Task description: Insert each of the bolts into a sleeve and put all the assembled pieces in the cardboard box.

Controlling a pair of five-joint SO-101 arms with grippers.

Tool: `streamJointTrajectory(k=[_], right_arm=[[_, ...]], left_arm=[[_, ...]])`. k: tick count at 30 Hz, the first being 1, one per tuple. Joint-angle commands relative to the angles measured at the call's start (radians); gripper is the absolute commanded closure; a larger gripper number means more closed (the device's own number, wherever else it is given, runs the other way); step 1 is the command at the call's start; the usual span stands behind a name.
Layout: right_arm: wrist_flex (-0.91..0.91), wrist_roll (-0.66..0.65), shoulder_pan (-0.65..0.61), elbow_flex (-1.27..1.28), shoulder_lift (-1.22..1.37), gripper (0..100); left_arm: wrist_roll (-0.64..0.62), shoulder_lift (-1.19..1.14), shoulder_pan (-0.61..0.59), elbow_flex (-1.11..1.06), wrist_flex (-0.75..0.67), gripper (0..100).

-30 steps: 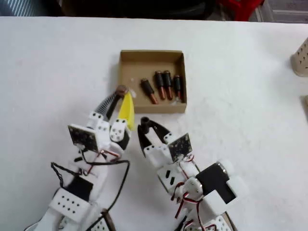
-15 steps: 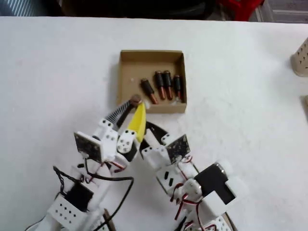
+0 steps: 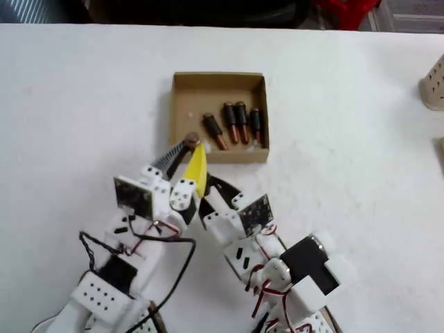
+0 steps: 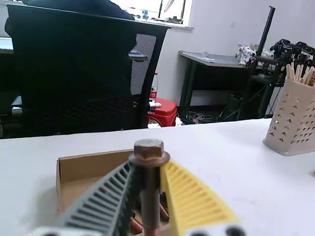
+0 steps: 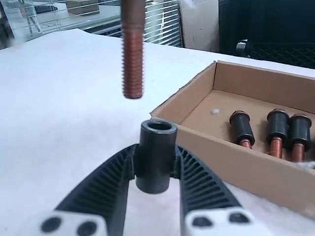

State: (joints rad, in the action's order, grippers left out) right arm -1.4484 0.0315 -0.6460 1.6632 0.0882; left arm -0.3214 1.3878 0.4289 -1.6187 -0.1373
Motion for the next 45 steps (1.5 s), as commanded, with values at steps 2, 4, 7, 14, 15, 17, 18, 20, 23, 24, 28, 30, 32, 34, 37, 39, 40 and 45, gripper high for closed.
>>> streamJointTrajectory(k=[2, 4, 7, 14, 15, 17, 18, 20, 23, 24, 28, 30, 32, 34, 37, 39, 40, 45], right_arm=[[0.002, 0.000, -0.002, 0.011, 0.001, 98.1], [0.002, 0.000, -0.002, 0.011, 0.001, 98.1], [0.002, 0.000, -0.002, 0.011, 0.001, 98.1], [0.002, 0.000, -0.002, 0.011, 0.001, 98.1], [0.002, 0.000, -0.002, 0.011, 0.001, 98.1], [0.002, 0.000, -0.002, 0.011, 0.001, 98.1], [0.002, 0.000, -0.002, 0.011, 0.001, 98.1], [0.002, 0.000, -0.002, 0.011, 0.001, 98.1], [0.002, 0.000, -0.002, 0.011, 0.001, 98.1], [0.002, 0.000, -0.002, 0.011, 0.001, 98.1], [0.002, 0.000, -0.004, 0.011, 0.001, 98.1], [0.002, 0.000, -0.004, 0.011, 0.001, 98.1], [0.002, 0.000, -0.002, 0.011, 0.001, 98.1], [0.002, 0.000, -0.002, 0.011, 0.001, 98.1], [0.002, 0.000, -0.002, 0.011, 0.001, 98.1], [0.002, 0.000, -0.002, 0.011, 0.001, 98.1], [0.002, 0.000, -0.002, 0.011, 0.001, 98.1], [0.001, 0.000, -0.001, 0.008, 0.001, 98.1]], left_arm=[[-0.005, -0.179, 0.035, 0.100, -0.126, 98], [-0.005, -0.180, 0.041, 0.091, -0.129, 98], [-0.005, -0.180, 0.038, 0.084, -0.127, 98], [-0.009, -0.185, 0.036, 0.063, -0.129, 98], [-0.009, -0.185, 0.035, 0.063, -0.129, 98], [-0.009, -0.185, 0.036, 0.064, -0.129, 98], [-0.009, -0.186, 0.036, 0.066, -0.129, 98], [-0.009, -0.186, 0.033, 0.071, -0.130, 98], [-0.009, -0.188, 0.031, 0.084, -0.130, 98], [-0.009, -0.188, 0.031, 0.091, -0.130, 98], [-0.011, -0.243, 0.019, 0.141, -0.130, 98], [-0.011, -0.309, 0.015, 0.176, -0.130, 98], [-0.011, -0.372, 0.019, 0.196, -0.135, 98], [-0.011, -0.414, 0.025, 0.189, -0.178, 98], [-0.011, -0.421, 0.025, 0.140, -0.258, 98], [-0.011, -0.421, 0.025, 0.104, -0.290, 98], [-0.011, -0.421, 0.025, 0.089, -0.290, 98], [-0.012, -0.421, 0.025, 0.064, -0.242, 98]])
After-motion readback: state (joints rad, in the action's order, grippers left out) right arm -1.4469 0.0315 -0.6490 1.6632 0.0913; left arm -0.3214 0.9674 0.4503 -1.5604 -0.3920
